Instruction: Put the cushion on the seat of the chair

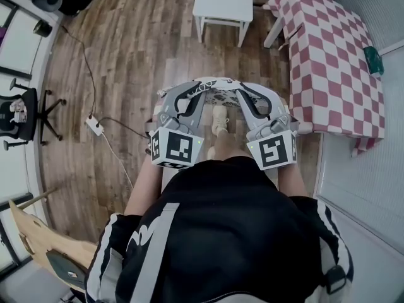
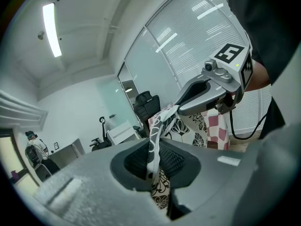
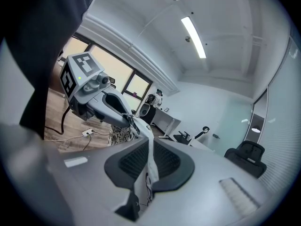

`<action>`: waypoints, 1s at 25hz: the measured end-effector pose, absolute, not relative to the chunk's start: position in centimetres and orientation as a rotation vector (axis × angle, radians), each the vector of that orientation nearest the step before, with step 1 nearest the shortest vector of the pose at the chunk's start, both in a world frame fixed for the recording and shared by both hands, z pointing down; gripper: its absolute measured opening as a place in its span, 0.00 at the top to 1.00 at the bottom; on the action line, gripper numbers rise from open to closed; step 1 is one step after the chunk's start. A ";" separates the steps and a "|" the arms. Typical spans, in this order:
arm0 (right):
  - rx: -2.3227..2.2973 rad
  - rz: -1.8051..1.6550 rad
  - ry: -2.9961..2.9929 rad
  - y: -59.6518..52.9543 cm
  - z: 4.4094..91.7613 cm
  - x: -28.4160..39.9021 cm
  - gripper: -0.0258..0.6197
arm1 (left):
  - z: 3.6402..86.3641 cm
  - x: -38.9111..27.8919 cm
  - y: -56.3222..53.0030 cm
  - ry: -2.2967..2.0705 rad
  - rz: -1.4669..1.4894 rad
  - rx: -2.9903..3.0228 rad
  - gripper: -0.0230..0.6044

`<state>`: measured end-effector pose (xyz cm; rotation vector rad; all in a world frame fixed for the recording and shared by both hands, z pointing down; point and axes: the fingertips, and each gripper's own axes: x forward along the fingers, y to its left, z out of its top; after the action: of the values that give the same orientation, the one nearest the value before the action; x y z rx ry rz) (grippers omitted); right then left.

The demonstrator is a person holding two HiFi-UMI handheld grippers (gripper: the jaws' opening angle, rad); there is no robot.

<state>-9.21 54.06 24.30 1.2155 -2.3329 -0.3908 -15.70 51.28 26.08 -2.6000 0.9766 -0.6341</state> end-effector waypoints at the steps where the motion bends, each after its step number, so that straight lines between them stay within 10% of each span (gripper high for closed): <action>1: 1.213 -0.392 -2.336 53.7 24.3 -9.3 0.92 | 26.1 -15.7 50.9 0.979 -0.636 -2.598 0.91; 25: 1.191 -0.372 -2.364 41.6 24.5 -7.3 0.92 | 26.1 -13.9 38.8 0.985 -0.661 -2.587 0.91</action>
<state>-7.34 41.63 24.54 1.1915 -2.3640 -0.3724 -13.95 38.81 26.14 -2.5875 0.9848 -0.6607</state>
